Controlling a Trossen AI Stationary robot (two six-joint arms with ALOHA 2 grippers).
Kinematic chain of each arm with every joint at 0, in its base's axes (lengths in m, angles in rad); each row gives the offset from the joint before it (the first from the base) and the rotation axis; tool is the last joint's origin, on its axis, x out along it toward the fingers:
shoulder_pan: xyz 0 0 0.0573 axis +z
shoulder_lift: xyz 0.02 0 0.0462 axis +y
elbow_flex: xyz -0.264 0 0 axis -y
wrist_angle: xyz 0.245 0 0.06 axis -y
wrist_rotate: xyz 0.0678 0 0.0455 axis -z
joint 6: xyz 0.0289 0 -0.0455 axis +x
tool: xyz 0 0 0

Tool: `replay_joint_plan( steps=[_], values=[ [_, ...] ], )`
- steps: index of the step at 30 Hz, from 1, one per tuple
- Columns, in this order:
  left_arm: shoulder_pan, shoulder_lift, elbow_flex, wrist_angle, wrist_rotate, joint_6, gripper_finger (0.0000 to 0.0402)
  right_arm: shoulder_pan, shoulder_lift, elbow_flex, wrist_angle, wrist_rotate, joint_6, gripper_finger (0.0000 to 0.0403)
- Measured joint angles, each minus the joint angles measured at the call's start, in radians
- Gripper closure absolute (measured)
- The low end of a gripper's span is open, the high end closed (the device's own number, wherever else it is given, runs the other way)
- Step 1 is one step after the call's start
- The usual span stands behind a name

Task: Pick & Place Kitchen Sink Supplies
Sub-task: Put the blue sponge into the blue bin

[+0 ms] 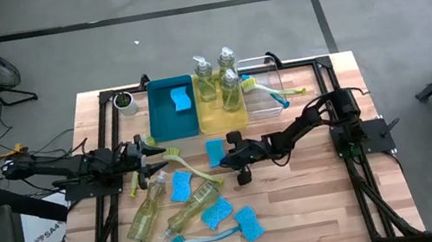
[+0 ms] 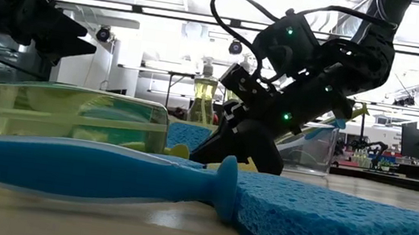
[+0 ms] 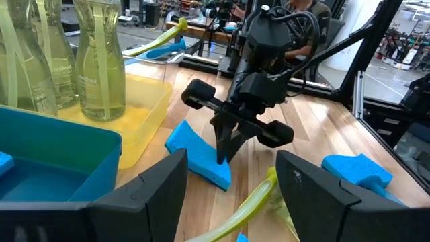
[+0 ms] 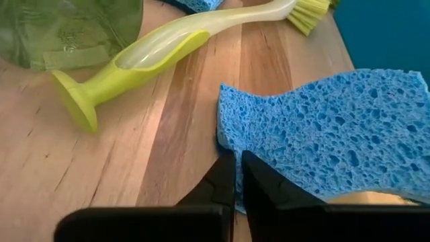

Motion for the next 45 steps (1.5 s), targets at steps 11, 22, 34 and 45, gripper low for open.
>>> replay_joint_plan(
  steps=[11,22,34,45],
  values=[
    [0.000,0.000,0.000,0.014,-0.048,-0.065,0.0179,0.035,-0.060,-0.005,-0.026,0.060,-0.018,0.0401],
    [0.000,0.008,0.001,0.091,-0.181,-0.259,0.0179,0.074,-0.125,0.114,-0.170,0.173,-0.157,0.0402],
    [0.001,0.082,0.001,0.280,-0.237,-0.314,0.0179,0.050,-0.125,0.314,-0.235,0.169,-0.322,0.0403],
    [0.150,0.256,0.011,0.440,-0.110,-0.361,0.0179,0.003,-0.125,0.327,-0.230,0.093,-0.324,0.0402]
  ],
)
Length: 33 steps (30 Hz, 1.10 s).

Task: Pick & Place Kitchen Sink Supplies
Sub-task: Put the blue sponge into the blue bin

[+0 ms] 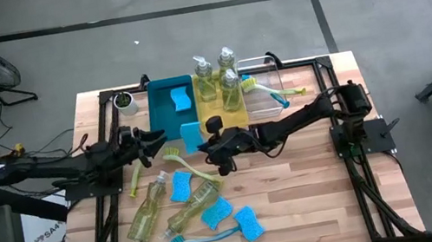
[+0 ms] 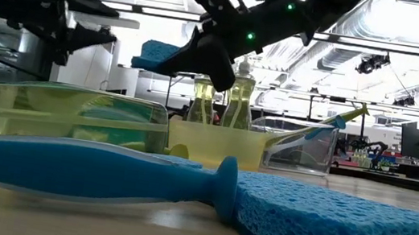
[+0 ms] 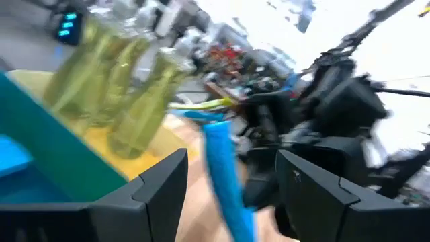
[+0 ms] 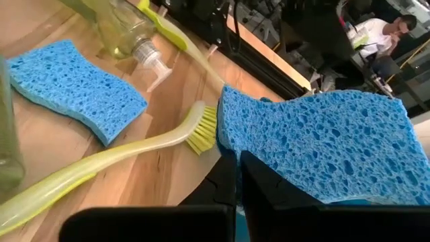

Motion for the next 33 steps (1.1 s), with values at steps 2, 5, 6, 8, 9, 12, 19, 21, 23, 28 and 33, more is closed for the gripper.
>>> replay_joint_plan(
  steps=[2,5,6,8,9,12,19,21,23,28,33],
  values=[
    [0.054,0.048,0.017,0.019,0.068,-0.007,0.0179,0.000,0.000,0.000,0.006,-0.011,0.000,0.0402],
    [0.120,0.123,0.054,0.063,0.184,-0.018,0.0179,-0.002,0.000,0.000,0.005,-0.018,0.000,0.0402],
    [0.137,0.148,0.069,0.068,0.212,-0.020,0.0179,-0.003,0.000,0.000,0.005,-0.020,0.001,0.0402],
    [0.165,0.203,0.097,0.065,0.253,-0.019,0.0179,-0.007,0.000,0.000,0.006,-0.019,0.001,0.0402],
    [0.178,0.234,0.112,0.062,0.279,-0.020,0.0179,-0.010,0.000,0.000,0.006,-0.018,0.001,0.0402],
    [0.200,0.320,0.155,0.065,0.349,-0.020,0.0179,-0.019,0.000,0.000,0.013,-0.015,0.004,0.0402],
    [0.204,0.493,0.214,0.120,0.344,-0.018,0.0179,-0.028,-0.001,0.000,0.015,-0.015,0.005,0.0402],
    [0.204,0.529,0.231,0.122,0.344,-0.017,0.0179,-0.027,-0.001,0.000,0.014,-0.017,0.005,0.0402],
    [0.204,0.560,0.249,0.127,0.339,-0.016,0.0179,-0.026,-0.001,0.000,0.012,-0.002,0.005,0.0402],
    [0.204,0.586,0.261,0.125,0.323,-0.001,0.0179,0.000,-0.001,0.000,-0.040,0.132,-0.003,0.0402],
    [0.203,0.585,0.261,0.150,0.322,0.015,0.0179,0.009,-0.001,-0.001,-0.059,0.204,-0.006,0.0402]
  ],
)
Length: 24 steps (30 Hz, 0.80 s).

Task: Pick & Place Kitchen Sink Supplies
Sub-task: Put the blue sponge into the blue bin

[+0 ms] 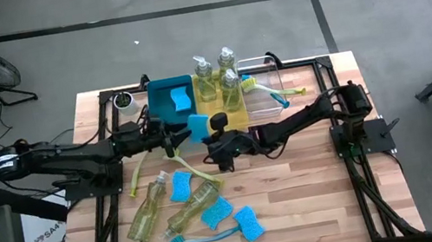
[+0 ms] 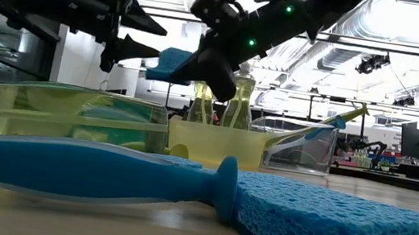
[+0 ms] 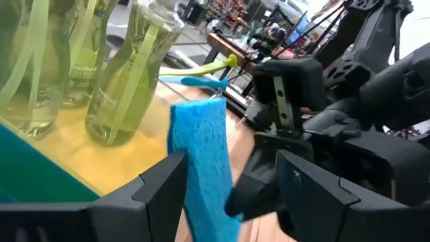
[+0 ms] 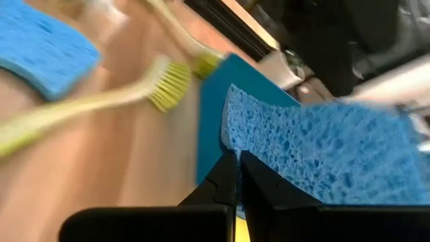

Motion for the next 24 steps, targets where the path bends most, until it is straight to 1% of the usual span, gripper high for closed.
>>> replay_joint_plan(
  steps=[2,4,10,13,17,20,24],
  values=[
    [0.000,0.000,0.000,-0.003,-0.003,0.000,0.0179,0.008,0.000,0.000,0.000,0.058,-0.017,0.0402],
    [0.000,0.000,0.000,-0.002,-0.018,0.000,0.0179,0.015,0.000,0.000,0.000,0.081,-0.028,0.0402],
    [0.000,0.000,0.000,-0.001,-0.057,0.003,0.0179,0.023,0.000,-0.001,0.015,0.046,-0.031,0.0403],
    [0.000,0.000,0.000,-0.001,-0.057,0.003,0.0179,0.022,0.000,-0.001,0.038,0.039,-0.043,0.0403],
    [0.000,0.000,0.000,-0.001,-0.057,-0.002,0.0179,0.021,0.000,-0.001,0.066,-0.035,-0.046,0.0403],
    [0.000,0.000,0.000,-0.001,-0.045,-0.008,0.0179,0.021,0.000,-0.001,0.087,-0.069,-0.046,0.0403],
    [0.000,0.000,0.000,-0.001,-0.030,-0.008,0.0182,0.021,0.000,-0.001,0.096,-0.084,-0.046,0.0403]
  ],
)
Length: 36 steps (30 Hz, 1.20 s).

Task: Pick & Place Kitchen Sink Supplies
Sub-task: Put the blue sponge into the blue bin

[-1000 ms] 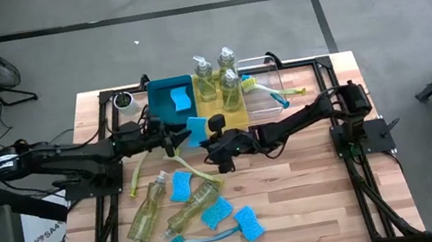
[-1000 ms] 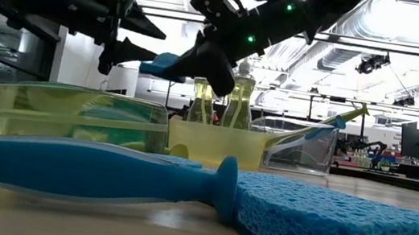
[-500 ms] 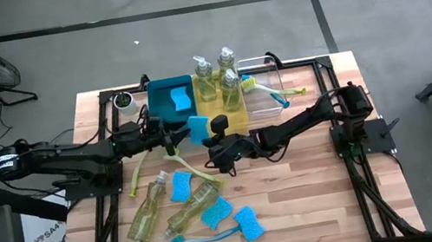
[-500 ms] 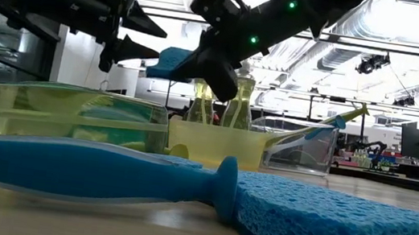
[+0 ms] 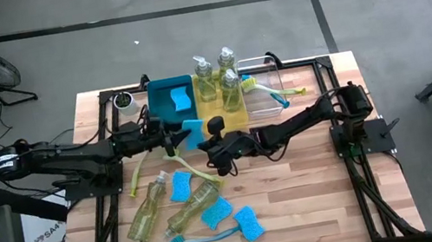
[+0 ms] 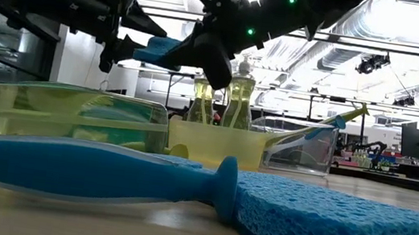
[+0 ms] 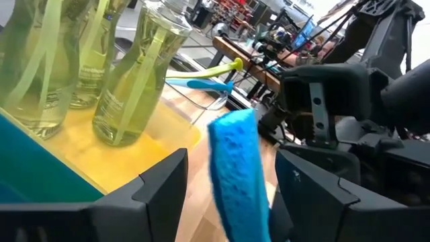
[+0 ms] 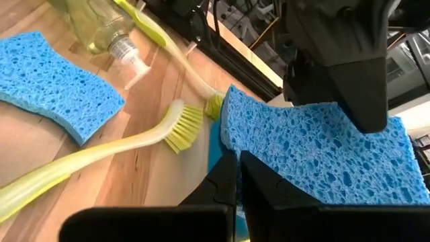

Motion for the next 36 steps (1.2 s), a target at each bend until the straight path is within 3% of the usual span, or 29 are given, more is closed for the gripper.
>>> replay_joint_plan(
  steps=[5,14,20,24,29,36],
  values=[
    [0.000,0.000,0.000,0.000,0.007,0.000,0.0231,0.000,0.000,0.000,-0.010,0.000,0.002,0.0403],
    [0.000,0.000,0.000,-0.005,0.007,0.021,0.0385,0.000,0.000,0.000,-0.010,0.000,0.004,0.0403],
    [0.000,0.000,0.000,-0.005,0.005,0.028,0.0383,0.001,0.000,0.000,-0.010,0.008,0.034,0.0383],
    [0.000,0.000,0.000,-0.005,0.001,0.043,0.0395,0.002,0.000,0.000,-0.011,0.009,0.089,0.0335],
    [0.000,0.000,0.000,-0.005,-0.024,0.051,0.0395,0.001,0.000,0.000,-0.021,0.018,0.170,0.0247],
    [0.001,-0.021,-0.001,-0.015,-0.189,0.103,0.0397,0.013,-0.030,0.000,-0.145,0.174,0.255,0.0141]
  ],
)
